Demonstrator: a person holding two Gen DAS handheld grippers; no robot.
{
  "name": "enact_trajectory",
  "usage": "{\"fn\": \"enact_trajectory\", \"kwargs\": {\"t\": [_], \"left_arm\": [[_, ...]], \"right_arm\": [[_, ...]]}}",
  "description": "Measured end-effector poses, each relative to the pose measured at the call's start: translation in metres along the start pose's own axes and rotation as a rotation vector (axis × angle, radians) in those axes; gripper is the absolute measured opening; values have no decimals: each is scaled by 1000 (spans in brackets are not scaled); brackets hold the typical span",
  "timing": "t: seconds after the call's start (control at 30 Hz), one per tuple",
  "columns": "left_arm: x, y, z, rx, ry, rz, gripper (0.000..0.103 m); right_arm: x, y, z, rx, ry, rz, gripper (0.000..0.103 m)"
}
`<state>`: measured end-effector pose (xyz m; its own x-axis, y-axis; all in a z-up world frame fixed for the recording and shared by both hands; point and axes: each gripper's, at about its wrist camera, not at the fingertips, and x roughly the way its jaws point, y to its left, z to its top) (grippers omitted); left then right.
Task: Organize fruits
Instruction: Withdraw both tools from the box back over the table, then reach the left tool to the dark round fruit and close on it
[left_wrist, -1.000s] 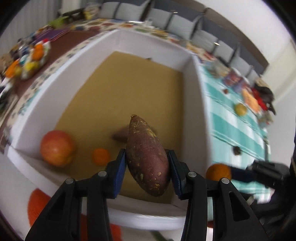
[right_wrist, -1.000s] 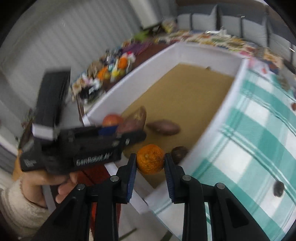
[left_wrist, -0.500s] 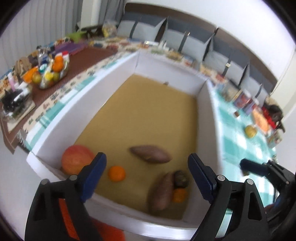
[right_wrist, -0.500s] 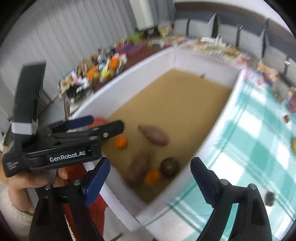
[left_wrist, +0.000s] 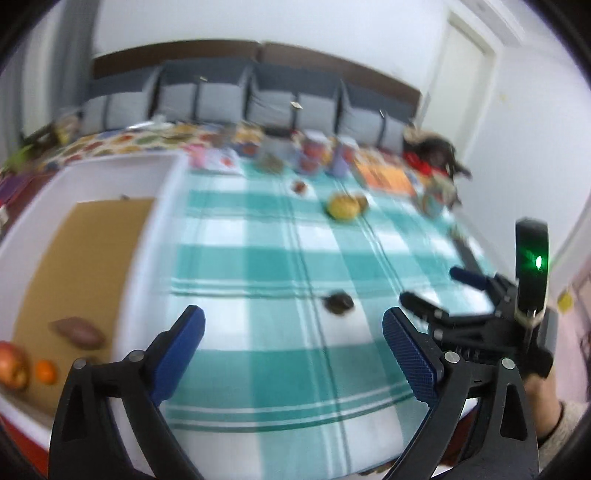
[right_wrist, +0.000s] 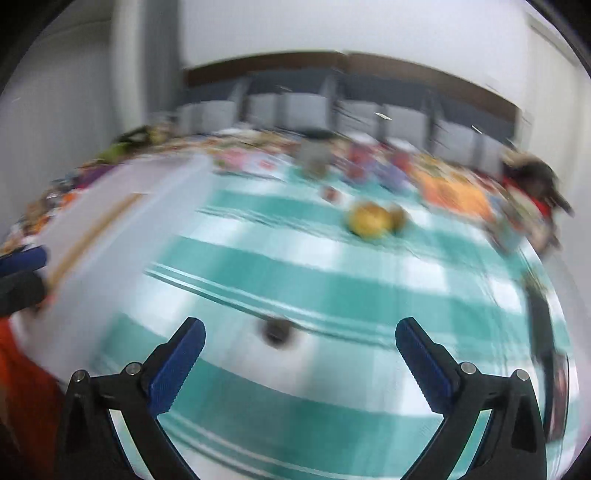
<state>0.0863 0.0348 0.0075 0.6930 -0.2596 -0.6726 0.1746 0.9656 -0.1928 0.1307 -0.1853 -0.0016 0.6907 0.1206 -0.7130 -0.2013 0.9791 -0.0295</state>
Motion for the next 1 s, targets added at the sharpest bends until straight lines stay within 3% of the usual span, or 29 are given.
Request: {"fn": "enact_trajectory", "kwargs": {"t": [0.17, 0.33, 0.5, 1.0], "left_arm": [[65, -12, -24, 44, 65, 70, 98], [97, -14, -35, 50, 86, 131, 98], [112, -15, -36, 65, 94, 163, 98], [129, -17, -43, 80, 125, 160, 98]], "right_arm": [[23, -55, -44, 145, 44, -66, 102], [40, -72, -52, 198, 82, -71, 102], [52, -78, -50, 213, 78, -90, 102], [74, -86, -56, 232, 136, -121, 102]]}}
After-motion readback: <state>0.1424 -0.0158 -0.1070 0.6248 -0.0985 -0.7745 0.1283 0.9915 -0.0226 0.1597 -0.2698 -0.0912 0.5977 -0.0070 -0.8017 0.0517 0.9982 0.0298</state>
